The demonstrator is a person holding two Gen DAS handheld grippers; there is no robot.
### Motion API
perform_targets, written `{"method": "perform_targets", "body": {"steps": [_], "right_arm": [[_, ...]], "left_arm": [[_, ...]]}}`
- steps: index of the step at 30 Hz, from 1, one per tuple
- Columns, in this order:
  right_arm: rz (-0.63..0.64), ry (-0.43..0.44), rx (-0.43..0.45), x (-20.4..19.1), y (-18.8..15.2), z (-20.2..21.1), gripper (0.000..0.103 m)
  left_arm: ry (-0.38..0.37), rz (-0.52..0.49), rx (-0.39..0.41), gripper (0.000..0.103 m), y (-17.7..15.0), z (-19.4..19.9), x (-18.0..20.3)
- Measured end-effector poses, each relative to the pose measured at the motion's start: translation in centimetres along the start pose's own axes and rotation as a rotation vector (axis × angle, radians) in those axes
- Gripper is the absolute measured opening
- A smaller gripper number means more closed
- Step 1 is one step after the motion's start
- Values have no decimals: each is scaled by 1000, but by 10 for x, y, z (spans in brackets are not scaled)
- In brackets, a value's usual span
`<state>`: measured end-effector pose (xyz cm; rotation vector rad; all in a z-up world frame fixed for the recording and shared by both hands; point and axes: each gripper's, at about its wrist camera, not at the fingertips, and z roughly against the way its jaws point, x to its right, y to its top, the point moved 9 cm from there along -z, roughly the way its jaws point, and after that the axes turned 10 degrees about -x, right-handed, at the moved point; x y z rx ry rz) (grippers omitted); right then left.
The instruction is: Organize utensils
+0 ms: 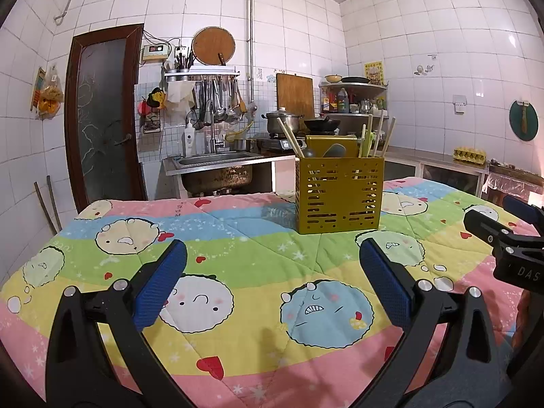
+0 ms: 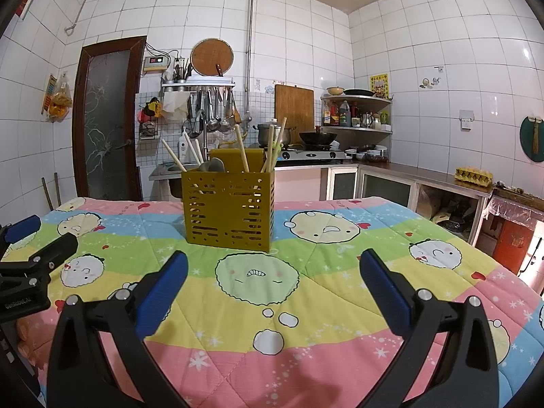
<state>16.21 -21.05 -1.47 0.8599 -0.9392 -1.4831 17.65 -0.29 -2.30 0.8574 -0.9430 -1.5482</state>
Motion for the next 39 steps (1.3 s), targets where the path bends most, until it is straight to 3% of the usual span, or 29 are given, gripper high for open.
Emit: {"method": "perform_targets", "body": {"steps": [39], "right_arm": [[0, -2, 1, 2, -1, 0, 99]], "left_arm": [[4, -4, 11, 98, 0, 3, 1]]}}
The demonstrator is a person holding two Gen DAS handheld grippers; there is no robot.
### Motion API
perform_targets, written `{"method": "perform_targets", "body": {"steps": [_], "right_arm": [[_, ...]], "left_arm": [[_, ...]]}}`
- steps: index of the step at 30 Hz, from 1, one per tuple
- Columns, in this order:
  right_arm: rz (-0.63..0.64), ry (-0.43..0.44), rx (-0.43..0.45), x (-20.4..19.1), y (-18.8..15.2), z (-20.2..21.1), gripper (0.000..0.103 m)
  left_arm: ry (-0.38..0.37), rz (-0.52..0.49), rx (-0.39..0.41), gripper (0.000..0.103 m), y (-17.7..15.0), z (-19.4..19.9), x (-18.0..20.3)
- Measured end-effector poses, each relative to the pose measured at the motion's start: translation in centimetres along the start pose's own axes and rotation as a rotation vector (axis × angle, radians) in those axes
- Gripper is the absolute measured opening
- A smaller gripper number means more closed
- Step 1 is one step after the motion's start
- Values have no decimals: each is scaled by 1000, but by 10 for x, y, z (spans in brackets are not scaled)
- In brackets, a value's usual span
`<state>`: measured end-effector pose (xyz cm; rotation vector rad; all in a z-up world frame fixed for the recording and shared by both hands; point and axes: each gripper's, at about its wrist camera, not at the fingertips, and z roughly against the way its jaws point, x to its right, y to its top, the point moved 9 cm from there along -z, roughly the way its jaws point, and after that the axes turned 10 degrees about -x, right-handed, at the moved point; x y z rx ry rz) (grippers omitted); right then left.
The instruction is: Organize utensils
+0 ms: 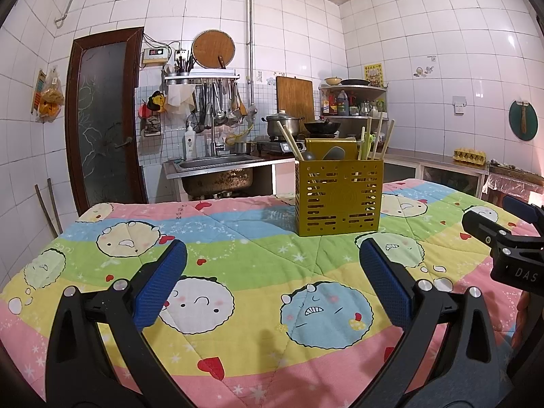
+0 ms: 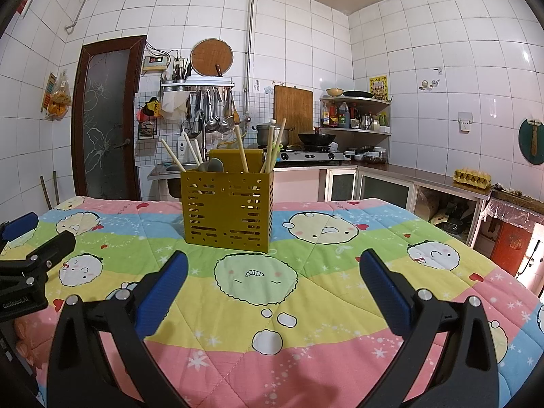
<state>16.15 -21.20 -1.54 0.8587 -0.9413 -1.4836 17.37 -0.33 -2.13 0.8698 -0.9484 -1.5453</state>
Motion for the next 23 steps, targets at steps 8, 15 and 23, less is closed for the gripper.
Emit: {"method": "perform_targets", "body": {"steps": [8, 15, 23], "right_arm": [[0, 0, 0, 0, 0, 0, 99], [2, -1, -1, 0, 0, 0, 99], [1, -1, 0, 0, 0, 0, 99]], "left_arm": [[0, 1, 0, 98, 0, 1, 0], [-1, 2, 2, 98, 1, 2, 0], [-5, 9, -17, 98, 3, -1, -2]]}}
